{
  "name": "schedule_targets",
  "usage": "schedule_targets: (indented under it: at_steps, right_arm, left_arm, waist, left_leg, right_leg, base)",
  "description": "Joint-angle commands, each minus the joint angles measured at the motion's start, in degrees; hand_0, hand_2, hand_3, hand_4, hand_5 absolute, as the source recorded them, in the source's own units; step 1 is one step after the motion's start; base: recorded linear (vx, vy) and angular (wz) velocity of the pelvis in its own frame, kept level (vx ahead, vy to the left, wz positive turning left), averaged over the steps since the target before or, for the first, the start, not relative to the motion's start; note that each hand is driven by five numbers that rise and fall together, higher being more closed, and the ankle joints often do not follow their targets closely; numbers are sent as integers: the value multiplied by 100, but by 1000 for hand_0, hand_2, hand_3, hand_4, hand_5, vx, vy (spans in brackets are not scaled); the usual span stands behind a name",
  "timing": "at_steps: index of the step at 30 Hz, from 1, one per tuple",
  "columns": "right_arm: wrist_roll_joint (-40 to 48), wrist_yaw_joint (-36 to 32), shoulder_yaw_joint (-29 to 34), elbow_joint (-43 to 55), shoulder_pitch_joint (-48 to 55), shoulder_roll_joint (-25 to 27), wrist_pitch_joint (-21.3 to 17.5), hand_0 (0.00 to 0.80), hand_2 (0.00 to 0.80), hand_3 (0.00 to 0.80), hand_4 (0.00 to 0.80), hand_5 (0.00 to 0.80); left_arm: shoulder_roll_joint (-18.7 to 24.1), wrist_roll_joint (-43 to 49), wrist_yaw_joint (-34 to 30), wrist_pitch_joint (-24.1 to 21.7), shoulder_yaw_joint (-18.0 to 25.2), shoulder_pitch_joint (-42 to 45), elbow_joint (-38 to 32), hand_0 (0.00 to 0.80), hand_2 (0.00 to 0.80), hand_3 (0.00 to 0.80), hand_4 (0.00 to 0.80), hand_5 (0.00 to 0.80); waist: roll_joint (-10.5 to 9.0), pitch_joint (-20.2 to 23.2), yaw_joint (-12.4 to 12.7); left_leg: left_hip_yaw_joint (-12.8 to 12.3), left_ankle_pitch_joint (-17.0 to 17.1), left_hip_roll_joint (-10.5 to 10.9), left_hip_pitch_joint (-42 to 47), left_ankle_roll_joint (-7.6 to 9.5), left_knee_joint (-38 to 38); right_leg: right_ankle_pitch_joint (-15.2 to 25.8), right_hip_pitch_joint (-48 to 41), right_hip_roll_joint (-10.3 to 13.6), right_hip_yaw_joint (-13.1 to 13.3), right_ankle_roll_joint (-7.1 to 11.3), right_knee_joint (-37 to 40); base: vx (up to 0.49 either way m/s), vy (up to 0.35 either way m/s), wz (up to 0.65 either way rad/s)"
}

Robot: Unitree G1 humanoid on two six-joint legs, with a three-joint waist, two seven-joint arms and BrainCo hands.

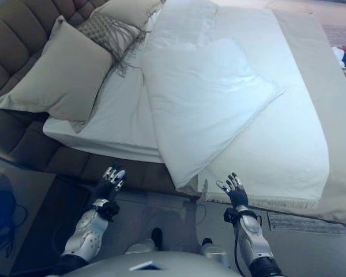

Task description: Make the bed neatly

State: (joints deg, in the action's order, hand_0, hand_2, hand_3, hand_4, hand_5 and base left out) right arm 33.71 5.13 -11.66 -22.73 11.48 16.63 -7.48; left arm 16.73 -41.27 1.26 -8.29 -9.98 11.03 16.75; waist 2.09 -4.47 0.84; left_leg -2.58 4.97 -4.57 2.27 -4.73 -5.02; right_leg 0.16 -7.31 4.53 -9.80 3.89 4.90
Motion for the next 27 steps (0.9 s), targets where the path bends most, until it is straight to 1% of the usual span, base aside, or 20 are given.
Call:
schedule_targets:
  at_steps: [1,4,9,11,13,19,22,24,27]
  right_arm:
    - [-66,-30,78,465,-20,-52,-181,0,0,0,0,0]
    - [-52,-12,71,466,-35,-36,-151,0,0,0,0,0]
    - [-33,-50,33,454,-41,-17,-107,0,0,0,0,0]
    - [-39,-27,20,490,-1,-12,-78,0,0,0,0,0]
    - [-19,-89,51,557,72,12,-71,0,0,0,0,0]
    - [61,-20,50,602,134,26,-102,0,0,0,0,0]
    - [270,-156,66,554,122,14,85,0,0,0,0,0]
    - [250,-221,60,547,150,1,99,0,0,0,0,0]
    - [198,-104,88,591,155,42,89,0,0,0,0,0]
  left_arm:
    - [251,203,-133,-285,73,-227,-251,0,0,0,0,0]
    - [241,154,-190,-322,55,-250,-286,0,0,0,0,0]
    - [266,277,-32,-234,28,-254,-212,0,0,0,0,0]
    - [280,303,17,-187,51,-231,-202,0,0,0,0,0]
    - [295,320,-24,-166,67,-215,-202,0,0,0,0,0]
    - [343,375,-1,55,12,-192,-332,0,0,0,0,0]
    - [351,269,39,37,21,-160,-342,0,0,0,0,0]
    - [334,278,17,10,19,-100,-406,0,0,0,0,0]
    - [330,272,-73,8,-14,-9,-451,0,0,0,0,0]
  waist:
    - [-337,165,92]
    - [-342,177,85]
    - [-349,174,78]
    - [-346,177,45]
    - [-360,180,23]
    - [-374,219,12]
    - [-361,249,10]
    - [-361,244,21]
    - [-332,205,75]
  left_leg:
    - [45,-166,61,42,246,63]
    - [27,-175,50,59,245,65]
    - [-34,-199,14,89,242,115]
    - [-158,-175,-52,90,218,161]
    - [-203,-151,-82,85,212,195]
    - [-79,-156,-5,123,245,81]
    - [-38,-171,18,134,254,38]
    - [-28,-206,48,123,264,75]
    - [12,-228,108,46,276,217]
  right_leg:
    - [318,307,534,13,265,-288]
    - [303,293,537,5,263,-295]
    - [283,290,546,13,256,-332]
    - [268,275,548,5,246,-367]
    - [284,248,560,-6,256,-368]
    - [278,248,560,9,275,-371]
    - [280,246,553,43,274,-330]
    - [292,257,563,87,279,-310]
    - [330,294,607,133,301,-344]
  base:
    - [0,0,0]
    - [32,-3,4]
    - [25,-11,1]
    - [16,-6,0]
    - [0,0,0]
    - [-1,12,1]
    - [-11,61,3]
    - [-31,78,0]
    - [-40,90,-2]
